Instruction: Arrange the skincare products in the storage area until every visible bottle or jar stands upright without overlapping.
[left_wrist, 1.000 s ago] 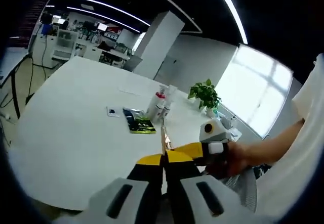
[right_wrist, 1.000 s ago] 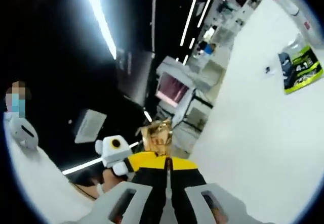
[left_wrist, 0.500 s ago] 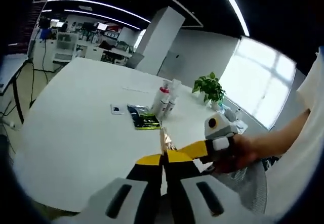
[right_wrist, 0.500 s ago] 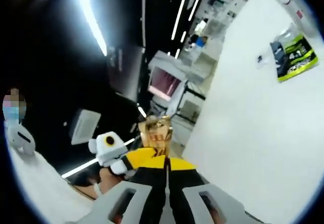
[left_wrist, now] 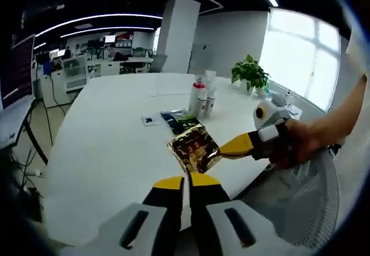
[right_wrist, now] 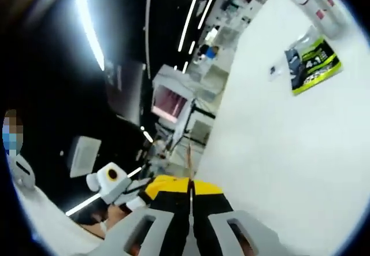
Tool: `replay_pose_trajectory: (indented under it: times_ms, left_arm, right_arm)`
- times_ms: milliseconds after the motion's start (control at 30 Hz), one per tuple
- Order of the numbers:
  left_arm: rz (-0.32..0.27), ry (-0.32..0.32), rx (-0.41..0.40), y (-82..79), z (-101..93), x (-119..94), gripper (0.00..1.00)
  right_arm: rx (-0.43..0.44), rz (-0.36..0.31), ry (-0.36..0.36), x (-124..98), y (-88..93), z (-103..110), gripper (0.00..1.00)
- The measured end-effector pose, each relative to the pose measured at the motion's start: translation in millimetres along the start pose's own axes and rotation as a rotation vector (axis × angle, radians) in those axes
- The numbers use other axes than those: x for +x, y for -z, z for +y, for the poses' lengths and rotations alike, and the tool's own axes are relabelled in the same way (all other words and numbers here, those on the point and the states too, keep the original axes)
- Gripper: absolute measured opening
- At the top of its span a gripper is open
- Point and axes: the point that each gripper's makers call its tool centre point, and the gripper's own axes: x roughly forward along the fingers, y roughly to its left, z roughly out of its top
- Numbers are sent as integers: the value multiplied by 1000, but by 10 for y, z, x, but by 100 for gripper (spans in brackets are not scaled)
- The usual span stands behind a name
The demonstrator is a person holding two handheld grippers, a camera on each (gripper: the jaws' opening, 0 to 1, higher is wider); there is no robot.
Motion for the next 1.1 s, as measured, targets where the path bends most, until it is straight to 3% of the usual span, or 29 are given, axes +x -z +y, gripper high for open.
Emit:
replay_pose_trajectory:
  times_ms: [267, 467, 667, 800, 1100]
  left_arm:
    - [34, -18, 2, 80, 65, 8, 0]
    - [79, -34, 14, 172, 106, 32, 0]
    - [93, -43, 16, 210, 127, 29, 0]
    - [101, -49, 18, 232, 138, 30, 0]
    - [116, -72, 21, 279, 191, 18, 0]
  right_arm:
    - [13, -46, 51, 121, -257, -138, 0]
    - [-6, -44, 88, 280, -487, -232, 0]
    - [10, -95, 153, 449, -860, -419, 0]
    - [29, -128, 192, 573, -1005, -462, 0]
    - [28, -129, 351, 687, -1283, -805, 0]
